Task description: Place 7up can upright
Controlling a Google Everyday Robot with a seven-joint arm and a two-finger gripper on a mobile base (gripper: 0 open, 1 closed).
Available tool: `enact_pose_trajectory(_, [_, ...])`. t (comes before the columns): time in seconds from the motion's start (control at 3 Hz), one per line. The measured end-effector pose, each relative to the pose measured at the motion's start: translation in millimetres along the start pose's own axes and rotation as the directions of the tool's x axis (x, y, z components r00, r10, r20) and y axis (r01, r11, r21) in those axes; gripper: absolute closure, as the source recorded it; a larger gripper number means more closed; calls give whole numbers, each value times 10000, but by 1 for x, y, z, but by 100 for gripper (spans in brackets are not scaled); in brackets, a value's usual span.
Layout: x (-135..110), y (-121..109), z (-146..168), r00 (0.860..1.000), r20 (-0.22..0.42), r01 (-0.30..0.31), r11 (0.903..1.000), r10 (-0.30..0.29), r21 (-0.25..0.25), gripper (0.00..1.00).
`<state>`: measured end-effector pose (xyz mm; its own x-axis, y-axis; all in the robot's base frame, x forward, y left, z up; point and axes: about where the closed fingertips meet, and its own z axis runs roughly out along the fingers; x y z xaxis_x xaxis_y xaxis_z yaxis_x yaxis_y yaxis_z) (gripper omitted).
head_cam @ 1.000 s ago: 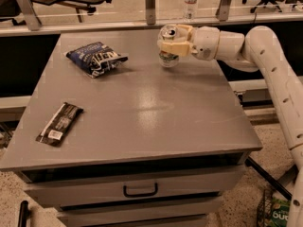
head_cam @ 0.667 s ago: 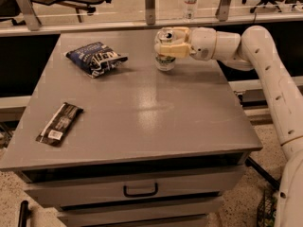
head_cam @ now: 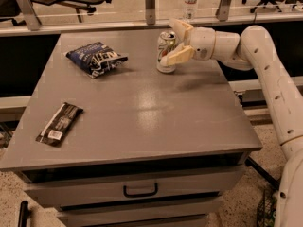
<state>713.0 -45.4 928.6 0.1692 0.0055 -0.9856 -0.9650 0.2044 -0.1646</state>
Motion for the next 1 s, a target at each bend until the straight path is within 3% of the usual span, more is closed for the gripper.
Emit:
enact_pose_trajectory(0.33, [-4,0,-6,9999,-82,97,9999,-96,120,0])
enact_pose_trajectory(0.67, [-17,-1,-31,9984,-318,496,9960,-473,740,0])
enact_pose_trajectory(1.0, [-37,1,-63,9943,-394,1037,9830,-988,1512,0])
